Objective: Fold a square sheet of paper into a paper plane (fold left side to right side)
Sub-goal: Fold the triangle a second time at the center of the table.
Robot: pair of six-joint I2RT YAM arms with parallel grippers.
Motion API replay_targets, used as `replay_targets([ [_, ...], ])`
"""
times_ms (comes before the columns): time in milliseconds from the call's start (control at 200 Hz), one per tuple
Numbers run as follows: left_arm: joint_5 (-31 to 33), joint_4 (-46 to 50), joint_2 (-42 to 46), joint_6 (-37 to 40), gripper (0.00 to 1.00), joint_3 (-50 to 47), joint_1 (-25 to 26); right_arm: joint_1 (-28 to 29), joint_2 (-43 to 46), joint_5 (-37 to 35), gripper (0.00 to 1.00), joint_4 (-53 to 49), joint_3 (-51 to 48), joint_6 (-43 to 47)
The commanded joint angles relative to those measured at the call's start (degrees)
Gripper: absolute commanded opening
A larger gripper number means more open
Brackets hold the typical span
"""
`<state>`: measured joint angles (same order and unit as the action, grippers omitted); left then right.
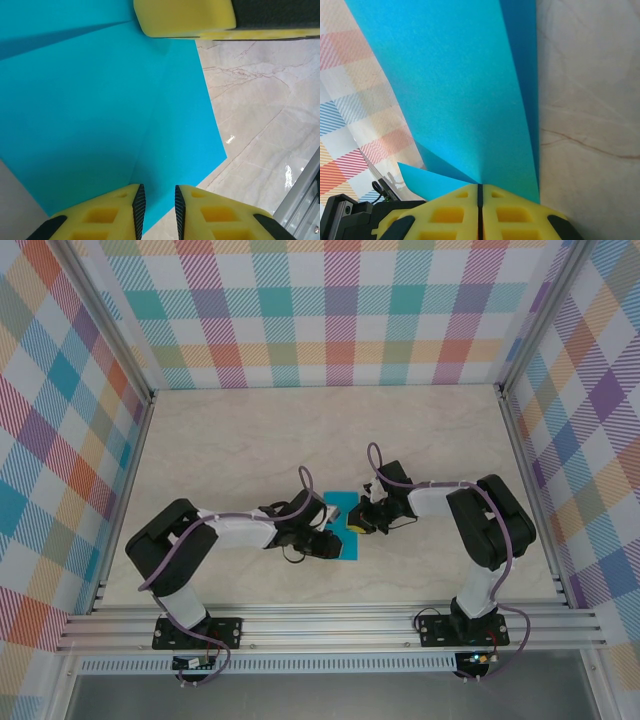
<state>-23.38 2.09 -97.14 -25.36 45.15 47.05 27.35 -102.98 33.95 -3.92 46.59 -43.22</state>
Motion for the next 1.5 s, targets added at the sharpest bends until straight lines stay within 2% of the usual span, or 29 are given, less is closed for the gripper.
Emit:
replay_targets([
  [0, -0.15, 6.16, 0.76, -1.75, 0.26, -4.03, -0.54, 0.51, -4.25, -4.43, 0.09, -3.94, -1.18, 1.13],
  [375, 0.72, 6.18, 5.34, -3.16, 0.26, -8.44, -0.87, 0.52, -4.42, -4.34, 0.09, -4.14, -0.97, 1.30],
  [560, -3.11, 5.77, 11.65, -3.79, 0.26, -8.26, -4.30, 0.51, -4.42, -4.25, 0.09, -4.04, -0.92, 1.34],
  [710, -5.74, 5.33, 15.53, -3.80, 0.28, -6.02, -5.21, 0.51, -4.42, -4.27, 0.09, -3.73, -0.97, 1.21],
  [865, -9.54, 2.15, 11.88, -4.49, 0.29, -3.90, -5.22, 0.49, -4.51, -4.20, 0.09, -3.76, -0.97, 1.22],
  [1150, -12.65, -2.03, 2.32, -4.47, 0.29, -1.63, -5.21, 0.51, -4.51, -4.22, 0.09, -3.88, -1.06, 1.23],
  [1495, -3.32, 3.83, 1.09, -4.13, 0.27, -3.11, -5.30, 0.51, -3.69, -4.36, 0.09, -3.74, -1.19, 1.66],
])
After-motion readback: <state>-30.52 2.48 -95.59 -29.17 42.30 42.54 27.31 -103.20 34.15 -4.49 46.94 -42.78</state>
